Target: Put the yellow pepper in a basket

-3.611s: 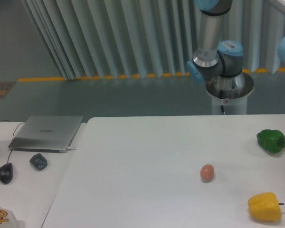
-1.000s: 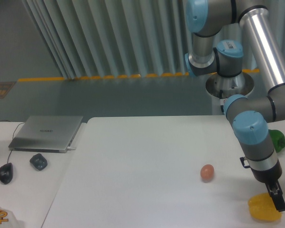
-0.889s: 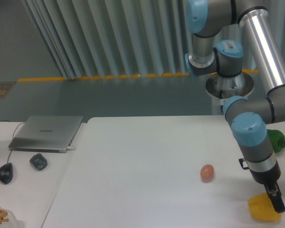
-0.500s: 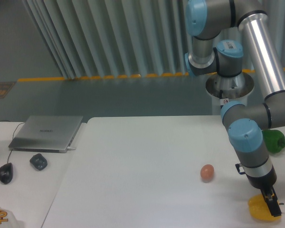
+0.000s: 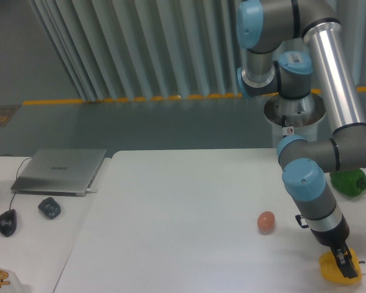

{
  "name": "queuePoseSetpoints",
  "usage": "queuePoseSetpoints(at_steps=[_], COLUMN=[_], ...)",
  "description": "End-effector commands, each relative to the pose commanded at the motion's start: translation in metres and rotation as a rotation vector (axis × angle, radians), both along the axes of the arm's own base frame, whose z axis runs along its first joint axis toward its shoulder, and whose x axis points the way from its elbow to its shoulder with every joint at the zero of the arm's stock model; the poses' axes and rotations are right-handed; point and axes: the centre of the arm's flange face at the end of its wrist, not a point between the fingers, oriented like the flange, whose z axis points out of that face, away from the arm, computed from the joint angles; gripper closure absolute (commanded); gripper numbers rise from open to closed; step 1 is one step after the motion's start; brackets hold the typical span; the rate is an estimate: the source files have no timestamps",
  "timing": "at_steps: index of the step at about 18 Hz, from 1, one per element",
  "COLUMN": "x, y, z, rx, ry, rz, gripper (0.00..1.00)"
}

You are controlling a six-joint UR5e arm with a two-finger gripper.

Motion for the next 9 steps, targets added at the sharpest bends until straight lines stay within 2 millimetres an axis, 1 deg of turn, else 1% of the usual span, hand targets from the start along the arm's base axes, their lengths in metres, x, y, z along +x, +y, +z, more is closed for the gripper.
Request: queuePoseSetpoints(at_steps=[2,3,5,6,7,8,9], x=[-0.002,-0.007,-0.017,-0.029,-0.036,-0.047,-0.053], y=[-0.005,-0.009,-0.024,-0.037,-0.047,-0.06,-0.069], z=[0.015,0.024,0.056,0.073,0.085,0.095,0.104], rx=[0.02,0.029,0.106,0.16,0.186,0.195,0.2], ry=[0.01,0.018,0.003,-0.014,-0.016,-0.019,-0.015], rz=[0.006,0.011,0.02,0.037,0.046,0.036,0.023], gripper=[0.52,0.52,0.52,0.52,0.52,0.52,0.52])
